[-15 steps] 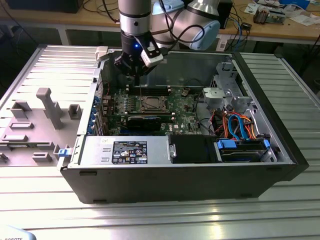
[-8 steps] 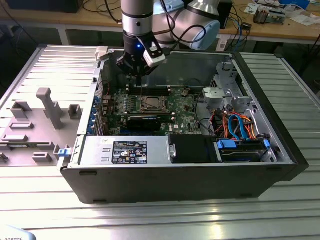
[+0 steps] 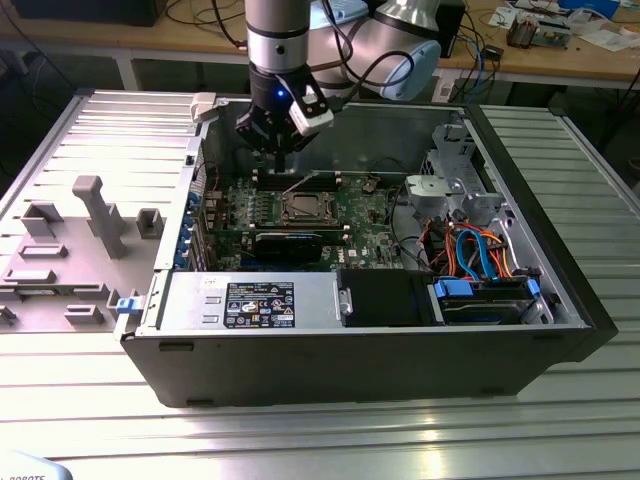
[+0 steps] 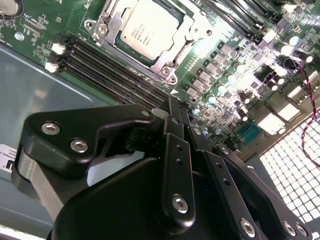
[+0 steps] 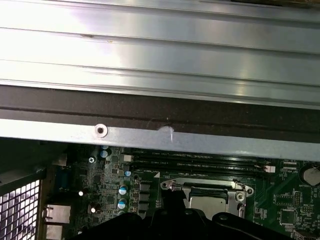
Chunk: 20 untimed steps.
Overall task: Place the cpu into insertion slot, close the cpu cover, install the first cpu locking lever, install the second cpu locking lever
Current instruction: 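Install the first cpu locking lever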
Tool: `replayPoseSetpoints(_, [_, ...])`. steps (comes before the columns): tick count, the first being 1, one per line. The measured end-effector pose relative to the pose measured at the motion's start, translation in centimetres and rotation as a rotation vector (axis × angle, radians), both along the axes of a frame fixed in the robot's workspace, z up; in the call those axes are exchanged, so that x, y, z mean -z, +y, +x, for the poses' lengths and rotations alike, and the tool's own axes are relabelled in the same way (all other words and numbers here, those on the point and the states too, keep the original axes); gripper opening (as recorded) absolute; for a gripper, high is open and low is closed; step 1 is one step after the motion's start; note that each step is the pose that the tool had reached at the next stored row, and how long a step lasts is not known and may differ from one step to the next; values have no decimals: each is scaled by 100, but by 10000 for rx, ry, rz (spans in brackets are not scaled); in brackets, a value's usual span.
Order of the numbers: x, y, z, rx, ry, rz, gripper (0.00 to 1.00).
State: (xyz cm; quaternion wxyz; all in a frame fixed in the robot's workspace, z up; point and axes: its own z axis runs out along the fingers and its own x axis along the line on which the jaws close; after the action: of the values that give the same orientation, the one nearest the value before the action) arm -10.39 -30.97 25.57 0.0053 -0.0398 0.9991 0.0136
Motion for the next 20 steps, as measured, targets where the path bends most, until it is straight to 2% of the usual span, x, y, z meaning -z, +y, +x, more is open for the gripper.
replayPoseSetpoints(2, [4, -1, 1, -3, -8, -15, 11])
replayPoseSetpoints(5, [23, 0, 22, 22, -53, -14, 11])
replayPoseSetpoints(8, [49, 0, 94, 155, -54, -2, 11])
replayPoseSetpoints(12, [63, 2, 111, 477, -52, -4, 11])
replayPoseSetpoints(20, [81, 3, 115, 493, -54, -4, 11])
